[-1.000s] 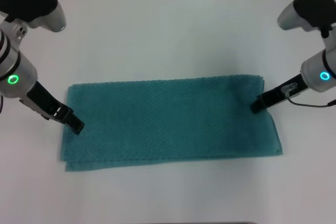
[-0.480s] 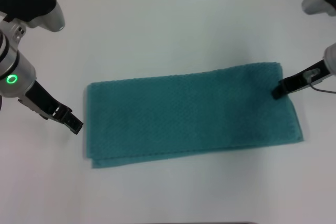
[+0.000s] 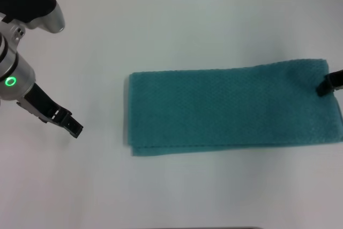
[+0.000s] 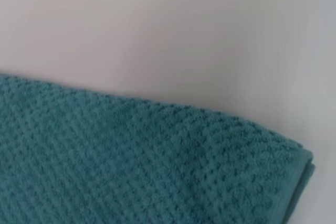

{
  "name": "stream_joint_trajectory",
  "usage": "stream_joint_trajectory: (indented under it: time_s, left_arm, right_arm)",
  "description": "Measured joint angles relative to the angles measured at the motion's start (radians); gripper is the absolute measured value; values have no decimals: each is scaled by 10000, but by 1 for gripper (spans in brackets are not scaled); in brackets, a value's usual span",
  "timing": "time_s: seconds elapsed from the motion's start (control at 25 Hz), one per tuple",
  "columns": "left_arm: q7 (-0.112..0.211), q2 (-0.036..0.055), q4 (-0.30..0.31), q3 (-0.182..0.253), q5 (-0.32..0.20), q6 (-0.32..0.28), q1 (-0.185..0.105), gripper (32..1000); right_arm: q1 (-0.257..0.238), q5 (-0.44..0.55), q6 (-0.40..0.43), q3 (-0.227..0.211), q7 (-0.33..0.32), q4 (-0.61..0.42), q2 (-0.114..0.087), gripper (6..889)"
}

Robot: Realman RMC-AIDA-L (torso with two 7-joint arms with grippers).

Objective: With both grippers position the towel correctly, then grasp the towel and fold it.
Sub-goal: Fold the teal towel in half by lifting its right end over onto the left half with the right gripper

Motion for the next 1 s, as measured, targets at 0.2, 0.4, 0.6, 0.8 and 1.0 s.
stream_joint_trajectory:
  time_s: [0.2, 0.4, 0.6, 0.8, 1.0]
  left_arm:
    - [0, -10, 0, 0, 13, 16, 0, 877]
    - [0, -18, 0, 0, 21, 18, -4, 877]
    - [-4, -20, 0, 0, 13, 17, 4, 877]
    - [-9, -33, 0, 0, 25, 18, 4, 877]
    - [-12, -34, 0, 0, 29, 17, -1, 877]
  right_arm:
    - [-121, 0, 89, 16, 185, 10, -157, 102]
    - [-315, 0, 118, 26, 337, 12, -283, 102]
    - [-420, -2, 136, 39, 430, 12, -512, 102]
    - [-546, -15, 166, 38, 482, 10, -758, 101]
    - [-541, 80, 568, 69, 430, -168, -875, 101]
